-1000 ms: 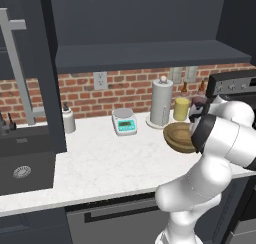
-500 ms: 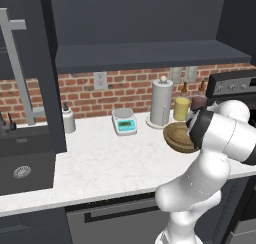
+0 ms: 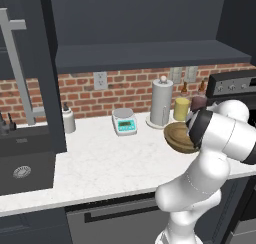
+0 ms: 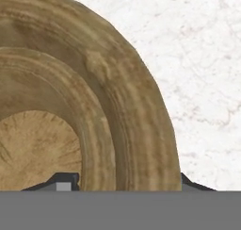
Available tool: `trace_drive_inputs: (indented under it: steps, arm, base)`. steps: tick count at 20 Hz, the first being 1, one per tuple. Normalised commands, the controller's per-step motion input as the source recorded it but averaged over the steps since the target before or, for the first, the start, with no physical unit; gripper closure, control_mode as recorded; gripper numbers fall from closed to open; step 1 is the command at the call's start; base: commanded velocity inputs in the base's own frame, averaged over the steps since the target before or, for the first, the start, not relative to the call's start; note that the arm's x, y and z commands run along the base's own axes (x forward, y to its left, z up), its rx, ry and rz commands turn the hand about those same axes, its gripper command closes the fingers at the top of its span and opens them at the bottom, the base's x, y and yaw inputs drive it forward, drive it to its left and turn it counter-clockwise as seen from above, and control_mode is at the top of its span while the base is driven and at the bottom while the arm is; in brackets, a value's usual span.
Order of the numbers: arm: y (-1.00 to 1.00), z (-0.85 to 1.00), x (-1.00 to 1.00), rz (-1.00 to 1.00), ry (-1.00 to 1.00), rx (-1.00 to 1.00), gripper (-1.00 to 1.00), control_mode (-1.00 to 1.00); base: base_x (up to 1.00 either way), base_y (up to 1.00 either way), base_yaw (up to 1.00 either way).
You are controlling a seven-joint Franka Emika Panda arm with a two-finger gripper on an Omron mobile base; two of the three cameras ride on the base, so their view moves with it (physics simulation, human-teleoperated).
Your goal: Pick up the bowls on the counter and stack them on top of one another in the open cabinet. Place the smaller bowl on top of the larger bowl.
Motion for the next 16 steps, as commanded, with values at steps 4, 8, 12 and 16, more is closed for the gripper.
trace_drive_inputs:
  steps: [4,8,12,16]
  arm:
    - [0.0,0.0,0.0,0.0,0.0,0.0,1.0,-1.0]
    - [0.0,0.03,-0.06,0.0,-0.01,0.0,1.0,-1.0]
    - [0.0,0.63,-0.6,0.0,-0.17,0.0,1.0,-1.0]
    - [0.0,0.98,-0.86,-0.02,-0.27,0.01,1.0,-1.0]
  base:
    - [0.0,0.0,0.0]
    - [0.0,0.0,0.0]
    - [0.0,0.0,0.0]
    - [0.0,0.0,0.0]
